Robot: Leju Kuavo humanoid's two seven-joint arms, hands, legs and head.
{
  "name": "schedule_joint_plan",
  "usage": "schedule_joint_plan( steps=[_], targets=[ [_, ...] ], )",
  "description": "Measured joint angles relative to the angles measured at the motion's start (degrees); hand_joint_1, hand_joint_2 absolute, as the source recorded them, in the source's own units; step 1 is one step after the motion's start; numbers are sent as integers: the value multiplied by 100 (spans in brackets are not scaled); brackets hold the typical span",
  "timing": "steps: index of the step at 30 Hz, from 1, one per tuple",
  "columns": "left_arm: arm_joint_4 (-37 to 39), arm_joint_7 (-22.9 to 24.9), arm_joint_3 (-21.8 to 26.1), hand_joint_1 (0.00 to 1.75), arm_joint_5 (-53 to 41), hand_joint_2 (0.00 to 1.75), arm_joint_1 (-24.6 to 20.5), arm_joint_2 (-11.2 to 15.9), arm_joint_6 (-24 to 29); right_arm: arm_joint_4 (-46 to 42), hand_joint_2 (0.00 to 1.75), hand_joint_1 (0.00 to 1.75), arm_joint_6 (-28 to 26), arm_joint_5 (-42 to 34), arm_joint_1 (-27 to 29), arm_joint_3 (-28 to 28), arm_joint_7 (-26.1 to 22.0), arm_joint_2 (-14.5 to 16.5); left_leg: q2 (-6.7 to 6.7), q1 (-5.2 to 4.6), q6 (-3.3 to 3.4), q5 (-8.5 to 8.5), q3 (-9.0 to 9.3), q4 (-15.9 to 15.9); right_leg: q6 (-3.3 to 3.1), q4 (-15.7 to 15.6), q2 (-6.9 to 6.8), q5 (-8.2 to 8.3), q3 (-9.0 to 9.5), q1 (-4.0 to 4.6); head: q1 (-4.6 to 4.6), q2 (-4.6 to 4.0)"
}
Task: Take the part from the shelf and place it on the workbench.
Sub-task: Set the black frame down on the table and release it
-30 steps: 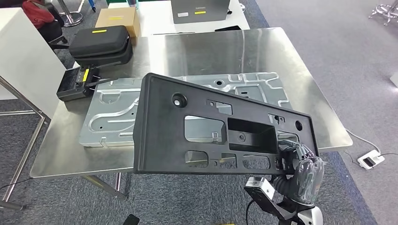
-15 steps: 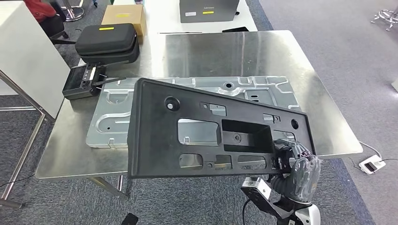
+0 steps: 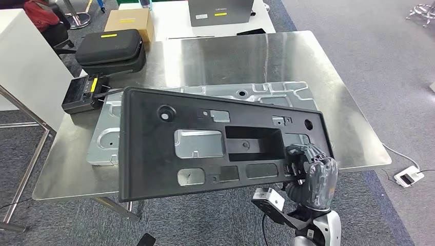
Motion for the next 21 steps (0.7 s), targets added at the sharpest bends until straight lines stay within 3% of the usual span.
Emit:
schedule_joint_plan(
  steps=[2, 4, 6, 7, 10, 11, 12, 14, 16, 18, 21],
  targets=[
    [0, 41, -24, 0, -14, 175, -23, 3, -1, 46, 175, 161, 36, 145, -161, 89, 100, 0, -5, -16, 40, 64, 148, -342, 53, 23, 13, -7, -21, 17, 1, 1],
    [0, 129, -54, 0, -44, 175, -36, 1, 27, 110, 175, 161, 37, 404, -337, 183, 275, 0, -11, -24, 101, 72, 152, -375, 111, 17, 16, -3, -32, 19, 1, 2],
    [0, 216, -95, 0, -85, 175, -45, -6, 68, 174, 175, 161, 32, 643, -505, 251, 429, 0, -8, -12, 178, 103, 178, -430, 167, 137, 11, -100, -76, 3, 3, 1],
    [0, 243, -113, 0, -96, 131, -56, -9, 83, 202, 175, 161, 32, 709, -573, 273, 471, 0, -5, -2, 214, 117, 190, -455, 190, 348, 8, -229, -169, -2, 4, 1],
    [0, 277, -137, 0, -105, 0, -73, -11, 103, 285, 175, 164, 31, 791, -675, 316, 523, -1, -4, -10, 263, 112, 193, -453, 235, 1393, 2, -674, -677, -9, 5, 0],
    [0, 289, -143, 0, -111, 0, -72, -11, 114, 316, 175, 164, 31, 861, -694, 326, 561, -1, -7, -14, 267, 104, 195, -445, 241, 1572, 2, -683, -779, -9, 5, 1],
    [0, 303, -153, 0, -126, 0, -71, -11, 131, 349, 175, 166, 32, 974, -724, 335, 626, -2, -11, -16, 268, 95, 200, -436, 237, 1538, 2, -580, -781, -9, 5, 0],
    [0, 355, -195, 0, -172, 0, -78, -13, 175, 432, 175, 168, 51, 1330, -858, 366, 829, -2, -17, -17, 252, 68, 222, -419, 199, 880, 2, -161, -505, -6, 5, 1],
    [0, 424, -254, 0, -232, 0, -106, -17, 205, 563, 175, 169, 130, 1750, -1101, 415, 1075, -2, -14, -41, 211, 45, 220, -398, 150, 229, 3, 90, -218, 24, 4, 1],
    [0, 478, -317, 0, -296, 0, -145, -21, 201, 791, 175, 170, 284, 2163, -1395, 460, 1345, 0, -8, -57, 159, 54, 199, -397, 117, 65, 8, 94, -158, 56, 3, 1],
    [0, 543, -419, 0, -375, 0, -206, -25, 161, 1307, 175, 172, 507, 2566, -1894, 479, 1711, 4, -6, -51, 77, -13, 147, -305, 33, -3, 3, 139, -152, 16, 1, 1]
  ],
)
